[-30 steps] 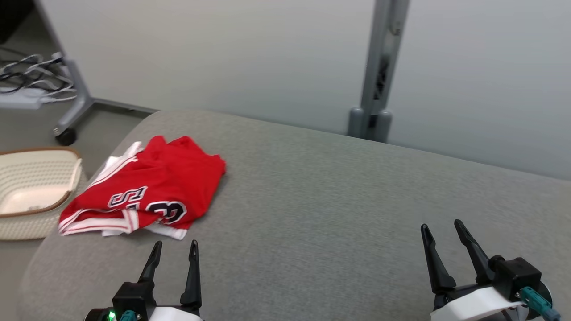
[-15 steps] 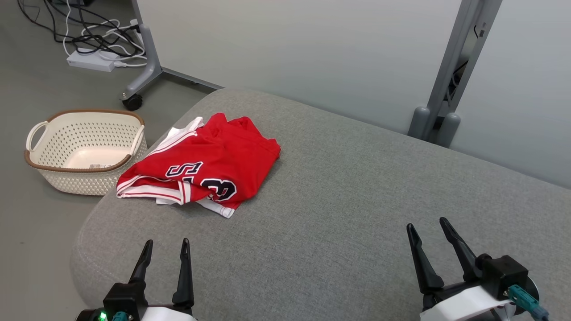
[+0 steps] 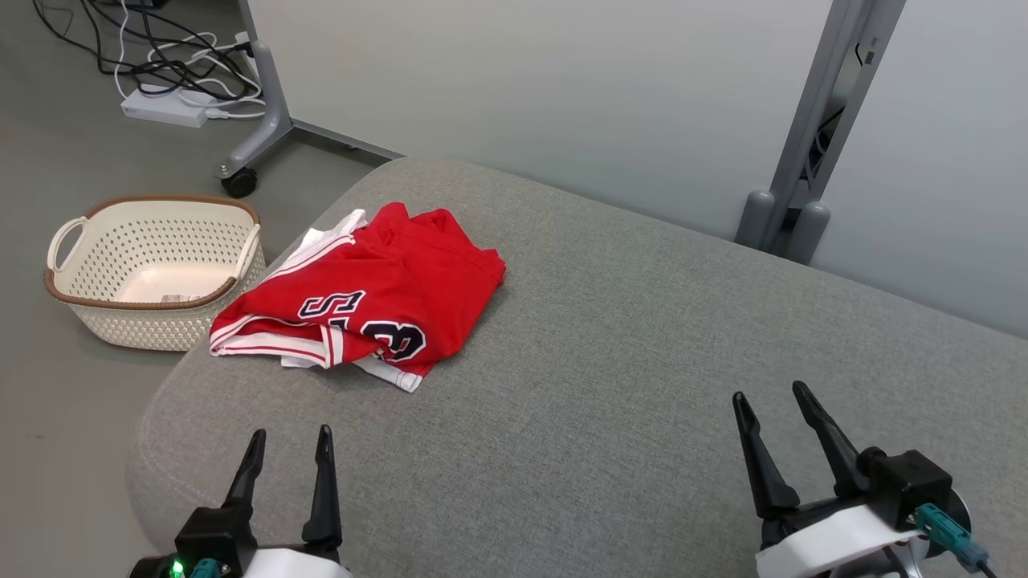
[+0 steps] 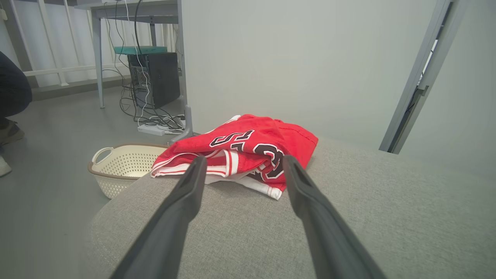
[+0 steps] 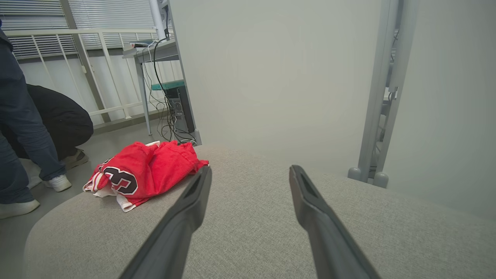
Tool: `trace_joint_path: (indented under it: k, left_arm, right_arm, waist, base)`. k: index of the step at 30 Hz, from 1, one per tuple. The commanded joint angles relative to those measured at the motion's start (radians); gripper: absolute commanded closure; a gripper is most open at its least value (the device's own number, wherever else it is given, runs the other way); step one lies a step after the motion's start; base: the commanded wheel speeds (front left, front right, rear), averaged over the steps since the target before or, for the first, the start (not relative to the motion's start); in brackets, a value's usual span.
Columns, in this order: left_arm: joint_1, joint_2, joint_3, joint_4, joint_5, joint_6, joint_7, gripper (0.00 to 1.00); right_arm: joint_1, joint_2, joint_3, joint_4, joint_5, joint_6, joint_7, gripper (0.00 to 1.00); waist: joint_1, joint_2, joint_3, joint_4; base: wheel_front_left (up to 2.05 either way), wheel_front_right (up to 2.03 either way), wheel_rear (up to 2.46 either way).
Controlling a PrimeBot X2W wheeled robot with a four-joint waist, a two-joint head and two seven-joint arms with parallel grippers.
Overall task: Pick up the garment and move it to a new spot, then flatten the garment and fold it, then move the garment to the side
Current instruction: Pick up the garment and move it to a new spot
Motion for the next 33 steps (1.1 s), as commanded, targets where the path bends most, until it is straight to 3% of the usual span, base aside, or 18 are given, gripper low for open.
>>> trace_joint_path:
  k: [1, 3, 10, 17, 25, 33]
  left_arm:
    - [-0.021, 0.004, 0.007, -0.008, -0.012, -0.013, -0.004, 0.0]
    - [-0.025, 0.004, 0.008, -0.011, 0.0, -0.024, -0.004, 0.0]
    - [-0.103, 0.032, 0.076, -0.018, 0.051, -0.132, -0.004, 0.0]
    - [-0.327, 0.077, 0.157, 0.175, 0.034, -0.134, 0.013, 0.0]
    - [-0.644, 0.153, 0.183, 0.556, -0.095, -0.21, 0.278, 0.0]
    - [-0.839, 0.212, 0.184, 0.777, -0.189, -0.228, 0.451, 0.0]
  right_arm:
    - [0.003, -0.006, -0.009, -0.006, 0.003, 0.0, -0.007, 0.0]
    - [0.009, -0.006, -0.014, -0.007, -0.003, 0.0, -0.007, 0.0]
    - [0.02, -0.007, -0.031, -0.014, -0.032, 0.0, -0.007, 0.0]
    - [-0.011, -0.006, -0.078, -0.028, -0.083, 0.0, -0.007, 0.0]
    - [-0.082, -0.007, -0.049, -0.05, -0.135, 0.0, -0.007, 0.0]
    - [-0.119, -0.006, -0.028, -0.047, -0.159, 0.0, -0.007, 0.0]
  waist:
    - [0.0, -0.0001, -0.002, -0.002]
    - [0.0, -0.0001, -0.003, -0.002]
    - [0.0, -0.0001, 0.019, -0.044]
    - [0.0, -0.0001, 0.087, -0.091]
    - [0.0, -0.0001, 0.185, -0.172]
    - [0.0, -0.0001, 0.255, -0.236]
  base:
    - [0.0, 0.0, 0.0]
    - [0.0, 0.0, 0.0]
    - [0.0, 0.0, 0.0]
    - [0.0, 0.0, 0.0]
    - [0.0, 0.0, 0.0]
    - [0.0, 0.0, 0.0]
